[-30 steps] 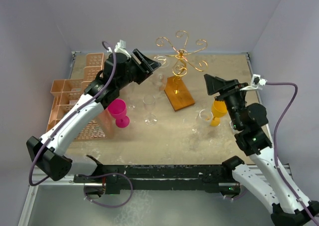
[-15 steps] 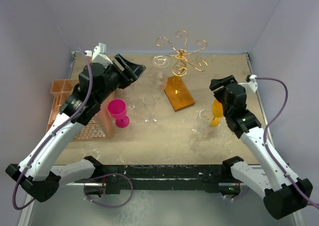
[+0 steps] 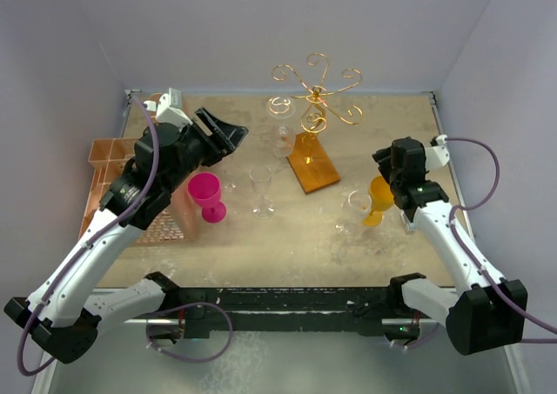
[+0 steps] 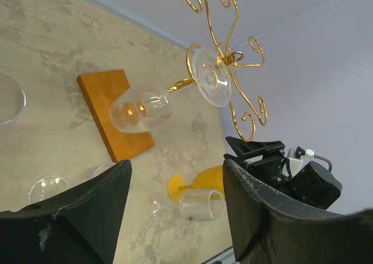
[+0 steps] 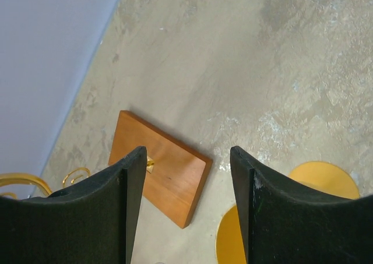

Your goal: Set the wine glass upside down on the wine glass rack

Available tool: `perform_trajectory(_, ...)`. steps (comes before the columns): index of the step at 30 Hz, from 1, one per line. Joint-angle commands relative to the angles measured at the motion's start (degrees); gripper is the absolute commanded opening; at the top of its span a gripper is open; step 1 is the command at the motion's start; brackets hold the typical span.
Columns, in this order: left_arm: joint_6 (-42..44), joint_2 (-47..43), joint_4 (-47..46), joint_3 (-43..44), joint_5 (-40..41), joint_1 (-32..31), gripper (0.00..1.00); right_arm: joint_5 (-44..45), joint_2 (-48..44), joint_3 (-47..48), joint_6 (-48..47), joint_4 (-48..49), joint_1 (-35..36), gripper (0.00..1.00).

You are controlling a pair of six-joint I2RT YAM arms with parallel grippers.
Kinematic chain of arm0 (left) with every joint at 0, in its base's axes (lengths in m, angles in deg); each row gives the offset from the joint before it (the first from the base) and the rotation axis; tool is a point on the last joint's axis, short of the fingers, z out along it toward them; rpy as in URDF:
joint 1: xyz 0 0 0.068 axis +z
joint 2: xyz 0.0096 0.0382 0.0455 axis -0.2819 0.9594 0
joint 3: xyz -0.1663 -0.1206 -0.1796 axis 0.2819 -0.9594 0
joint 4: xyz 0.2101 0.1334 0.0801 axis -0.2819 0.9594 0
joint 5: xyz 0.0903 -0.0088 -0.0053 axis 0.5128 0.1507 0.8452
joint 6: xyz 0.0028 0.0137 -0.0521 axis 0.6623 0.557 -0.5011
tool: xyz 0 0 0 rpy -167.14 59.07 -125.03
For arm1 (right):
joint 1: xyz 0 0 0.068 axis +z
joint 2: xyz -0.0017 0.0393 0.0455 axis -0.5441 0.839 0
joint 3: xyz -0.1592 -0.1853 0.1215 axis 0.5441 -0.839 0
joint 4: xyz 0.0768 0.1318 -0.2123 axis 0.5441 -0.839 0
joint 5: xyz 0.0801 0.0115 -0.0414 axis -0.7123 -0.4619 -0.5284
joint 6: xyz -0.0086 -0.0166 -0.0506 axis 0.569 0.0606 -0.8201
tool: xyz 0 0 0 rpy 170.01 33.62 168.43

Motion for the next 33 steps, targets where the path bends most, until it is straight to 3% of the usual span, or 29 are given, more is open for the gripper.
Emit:
perform_trajectory(1, 1.49, -0.75, -1.49, 0.03, 0.15, 0.16, 0.61, -1.23, 1.24, 1.96, 2.81, -2.46, -0.06, 0.61)
perform_trajectory(6, 1.18, -1.11, -2.22, 0.14, 0.12, 0.16, 0.61, 2.21, 5.05, 5.83, 4.41, -7.56, -0.06, 0.59)
perform_trajectory(12, 1.35, -0.13, -2.13, 0.96, -0.18, 0.17, 0.61, 5.71, 3.12, 13.16, 3.57, -11.50, -0.06, 0.61)
perform_trajectory(22, 0.52, -0.77, -2.49, -0.60, 0.85, 0.15, 0.61, -5.00, -0.90, 7.14, -0.20, -13.19, -0.06, 0.56)
perform_trajectory(33, 0.35, 0.16, -1.80, -1.30, 1.47, 0.16, 0.61, -3.25, -8.71, 5.87, -0.85, -13.20, -0.06, 0.58)
